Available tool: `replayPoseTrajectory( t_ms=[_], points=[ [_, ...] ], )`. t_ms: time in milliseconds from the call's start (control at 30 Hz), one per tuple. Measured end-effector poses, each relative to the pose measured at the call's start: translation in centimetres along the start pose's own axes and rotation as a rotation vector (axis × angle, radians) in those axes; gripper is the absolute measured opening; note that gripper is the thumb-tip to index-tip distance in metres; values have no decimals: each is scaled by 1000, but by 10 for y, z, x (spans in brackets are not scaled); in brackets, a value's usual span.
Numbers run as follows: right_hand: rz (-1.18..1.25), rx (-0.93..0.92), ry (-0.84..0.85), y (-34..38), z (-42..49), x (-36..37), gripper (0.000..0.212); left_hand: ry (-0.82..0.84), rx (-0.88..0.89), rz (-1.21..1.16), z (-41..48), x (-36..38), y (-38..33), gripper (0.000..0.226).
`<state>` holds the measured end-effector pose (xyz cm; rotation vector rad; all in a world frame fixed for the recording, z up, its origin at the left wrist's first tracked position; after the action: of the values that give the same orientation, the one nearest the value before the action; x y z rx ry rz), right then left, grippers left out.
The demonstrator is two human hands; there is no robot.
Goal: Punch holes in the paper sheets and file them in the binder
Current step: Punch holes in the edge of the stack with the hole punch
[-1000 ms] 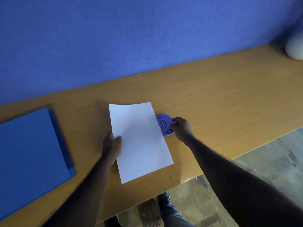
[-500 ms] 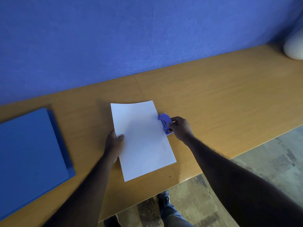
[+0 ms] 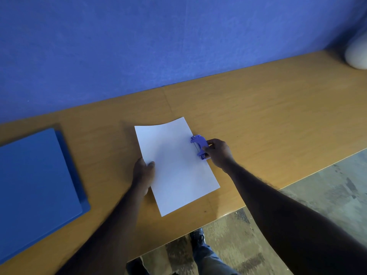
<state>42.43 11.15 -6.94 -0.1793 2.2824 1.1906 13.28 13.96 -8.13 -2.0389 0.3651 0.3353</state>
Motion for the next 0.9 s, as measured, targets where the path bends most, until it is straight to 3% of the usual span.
replayPoseTrajectory(
  t_ms=[567, 900],
  points=[
    [-60, 30, 1, 2, 13, -9, 14, 4, -19, 34, 5, -1, 0, 37],
    [-82, 36, 22, 4, 14, -7, 18, -7, -31, 10, 8, -7, 4, 36]
  ],
)
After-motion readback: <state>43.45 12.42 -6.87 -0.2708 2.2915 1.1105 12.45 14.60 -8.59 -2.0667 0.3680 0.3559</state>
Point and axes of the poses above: each hand's wrist, its own z-axis towards the middle knuckle, its own x-axis out of the palm, y = z × x, the point moved 9 cm from there along z, towards the middle knuckle, and after that the axes turned 1 degree about z, right-handed, at the moved point
